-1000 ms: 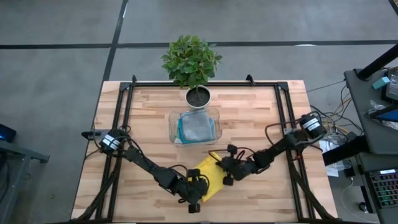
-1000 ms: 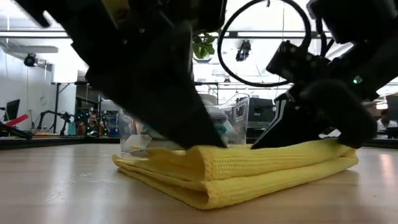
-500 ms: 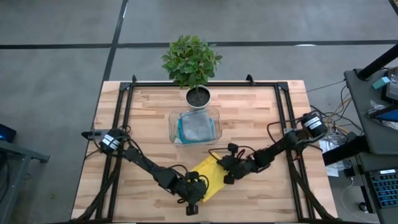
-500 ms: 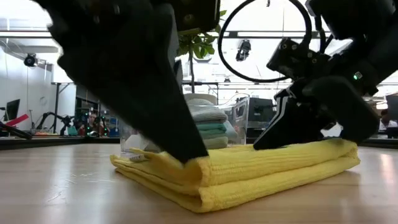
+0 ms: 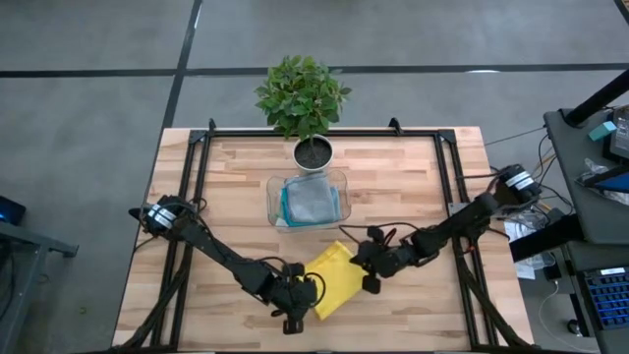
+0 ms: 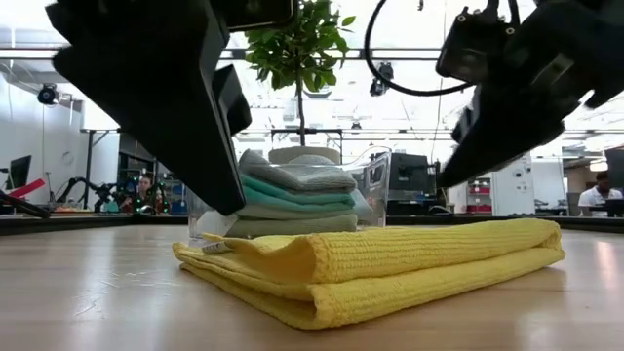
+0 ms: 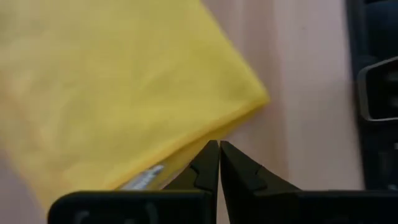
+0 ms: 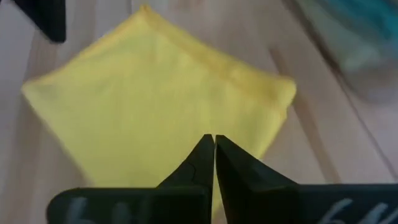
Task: Fold microfiber towels
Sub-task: Fold the yellow microfiber cloth
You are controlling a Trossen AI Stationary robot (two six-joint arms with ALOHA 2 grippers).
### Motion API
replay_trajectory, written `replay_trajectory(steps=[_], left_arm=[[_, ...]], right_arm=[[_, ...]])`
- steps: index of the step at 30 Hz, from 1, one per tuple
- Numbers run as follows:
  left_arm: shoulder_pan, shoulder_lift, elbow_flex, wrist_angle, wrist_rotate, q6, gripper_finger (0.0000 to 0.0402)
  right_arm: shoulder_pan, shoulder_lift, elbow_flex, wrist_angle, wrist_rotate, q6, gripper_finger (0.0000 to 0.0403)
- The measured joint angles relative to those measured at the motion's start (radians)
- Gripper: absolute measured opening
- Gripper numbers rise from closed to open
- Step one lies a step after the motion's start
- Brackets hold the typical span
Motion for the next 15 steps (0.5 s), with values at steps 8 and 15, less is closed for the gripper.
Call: replay_trajectory(steps=[8, 15], left_arm=[[0.001, 0.008, -0.023, -0.016, -0.063, -0.003, 0.0], [0.0, 0.01, -0.077, 0.008, -0.065, -0.054, 0.0]], right_arm=[[0.0, -0.103, 0.0, -0.188, -0.111, 0.229, 0.0065], [-0.005, -0.102, 0.0, -0.194, -0.17, 0.305, 0.0157]])
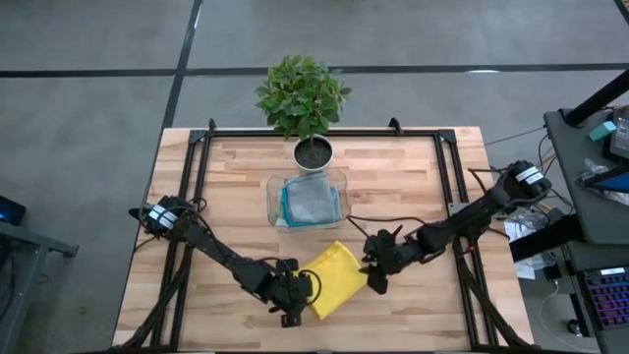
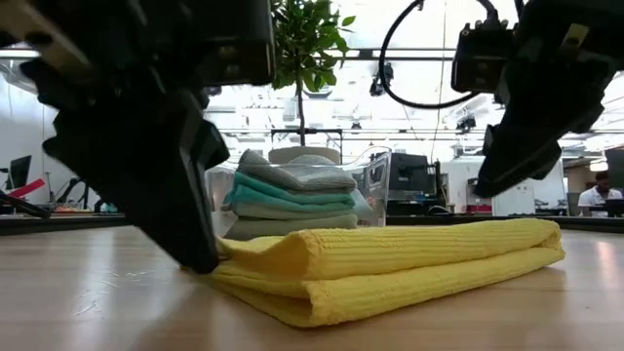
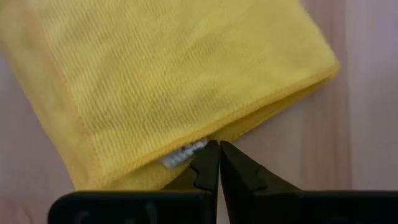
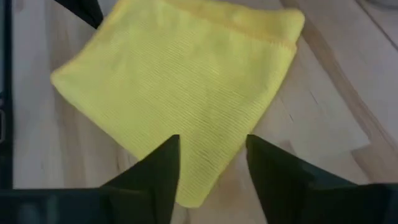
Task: Fold microfiber towels
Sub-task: Fold the yellow microfiber cloth
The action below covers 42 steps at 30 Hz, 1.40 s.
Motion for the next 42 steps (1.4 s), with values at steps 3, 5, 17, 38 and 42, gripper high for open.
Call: replay_trajectory(steps=[3, 5, 17, 38, 42], left_arm=[[0.0, 0.0, -0.008, -0.001, 0.002, 0.004, 0.0], [0.0, 0.0, -0.009, 0.0, 0.002, 0.008, 0.0], [-0.001, -0.004, -0.047, 0.019, 0.001, 0.003, 0.0], [0.011, -0.029, -0.062, -0.11, -0.119, 0.0, 0.0], [0.014, -0.058, -0.067, -0.217, -0.125, -0.012, 0.0]], right_arm=[[-0.004, 0.021, 0.0, 0.005, 0.002, 0.021, 0.019], [-0.008, 0.035, 0.0, 0.008, 0.009, 0.037, 0.0207], [-0.054, 0.104, 0.0, 0.02, 0.026, 0.077, 0.0253], [-0.059, 0.184, 0.001, 0.161, -0.055, 0.077, 0.0238], [-0.051, 0.186, 0.001, 0.197, -0.106, 0.077, 0.0238]])
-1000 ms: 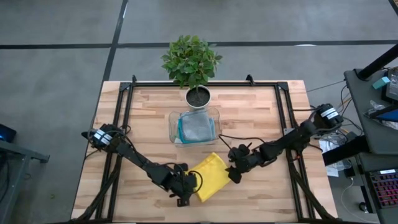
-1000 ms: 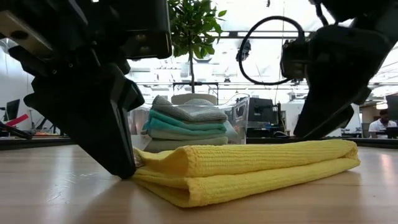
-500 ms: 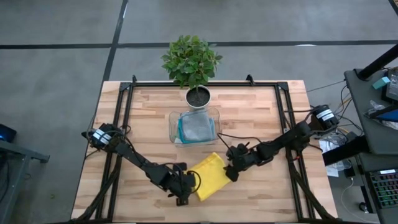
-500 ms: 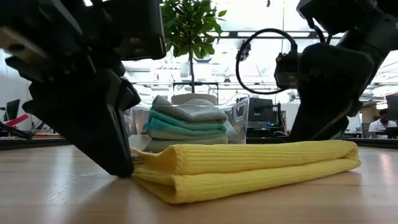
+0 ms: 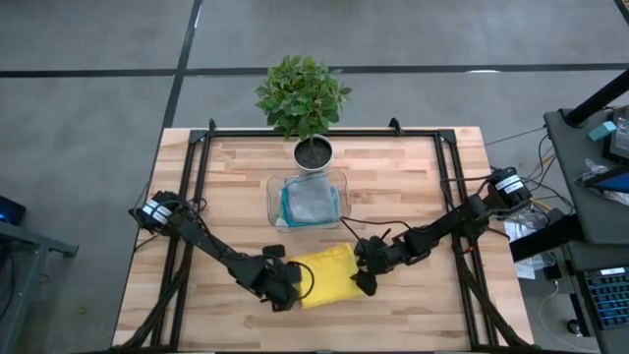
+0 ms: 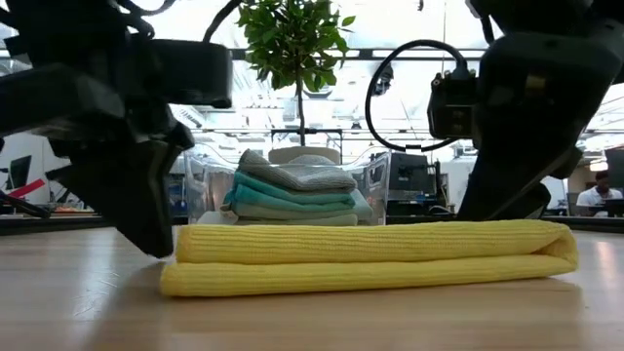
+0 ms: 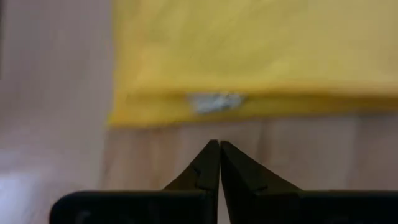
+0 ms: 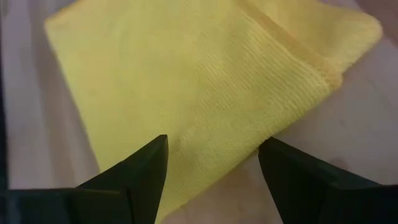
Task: Fold microfiber towels
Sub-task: Fold the yellow microfiber cloth
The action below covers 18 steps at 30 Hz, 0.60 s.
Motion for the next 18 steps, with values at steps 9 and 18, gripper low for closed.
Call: replay_trajectory(steps=[9, 18], left_arm=[[-0.003, -0.053, -0.001, 0.025, 0.007, -0.176, 0.0], [-0.035, -0.024, -0.006, 0.216, 0.006, -0.164, 0.0]], right_arm=[[-0.002, -0.002, 0.0, -0.015, 0.008, -0.017, 0.0237], [-0.002, -0.002, -0.001, -0.01, 0.034, -0.01, 0.0192]])
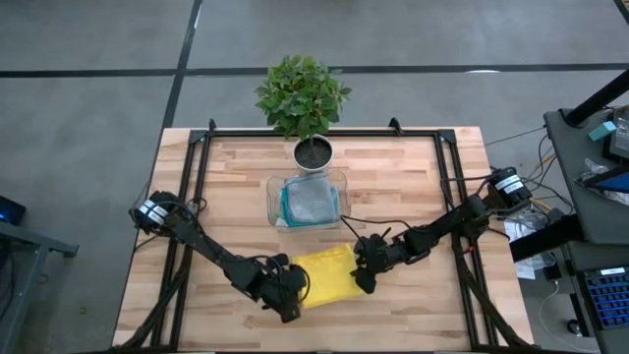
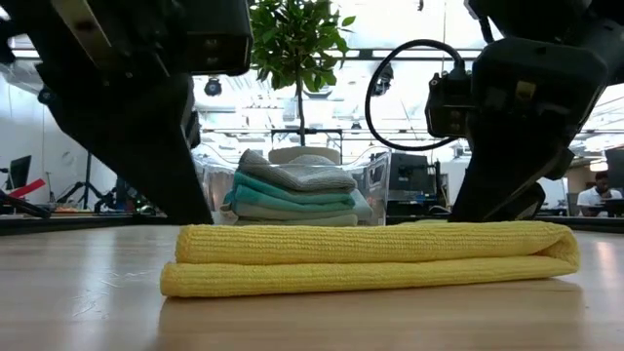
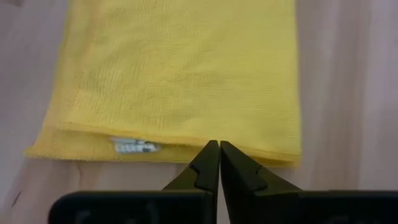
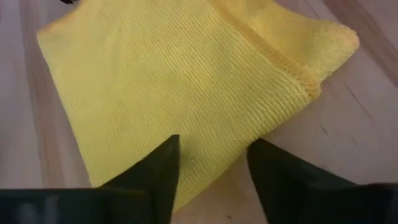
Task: Fold microfiber towels
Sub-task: Fold the yellow microfiber cloth
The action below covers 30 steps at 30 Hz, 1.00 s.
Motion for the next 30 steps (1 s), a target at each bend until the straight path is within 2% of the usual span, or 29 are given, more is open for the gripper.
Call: replay_trajectory(steps=[8, 14, 20, 28, 30], left_arm=[[-0.003, 0.056, 0.0, 0.005, -0.008, -0.006, 0.0], [-0.003, 0.072, 0.002, 0.047, -0.011, -0.006, 0.0], [-0.002, 0.08, 0.0, 0.122, -0.006, 0.049, 0.0], [0.017, 0.101, -0.001, 0.152, -0.093, 0.067, 0.0], [0.027, 0.125, -0.001, 0.217, -0.103, 0.098, 0.0]], right_arm=[[0.0, 0.0, 0.0, 0.008, 0.019, -0.011, 0.0083], [-0.002, -0.019, 0.0, -0.034, 0.018, -0.057, 0.0018], [-0.024, -0.113, 0.0, -0.189, 0.001, -0.084, 0.001], [-0.062, -0.282, 0.0, -0.522, -0.043, -0.086, 0.0009], [-0.065, -0.318, 0.0, -0.583, -0.043, -0.077, 0.0009]])
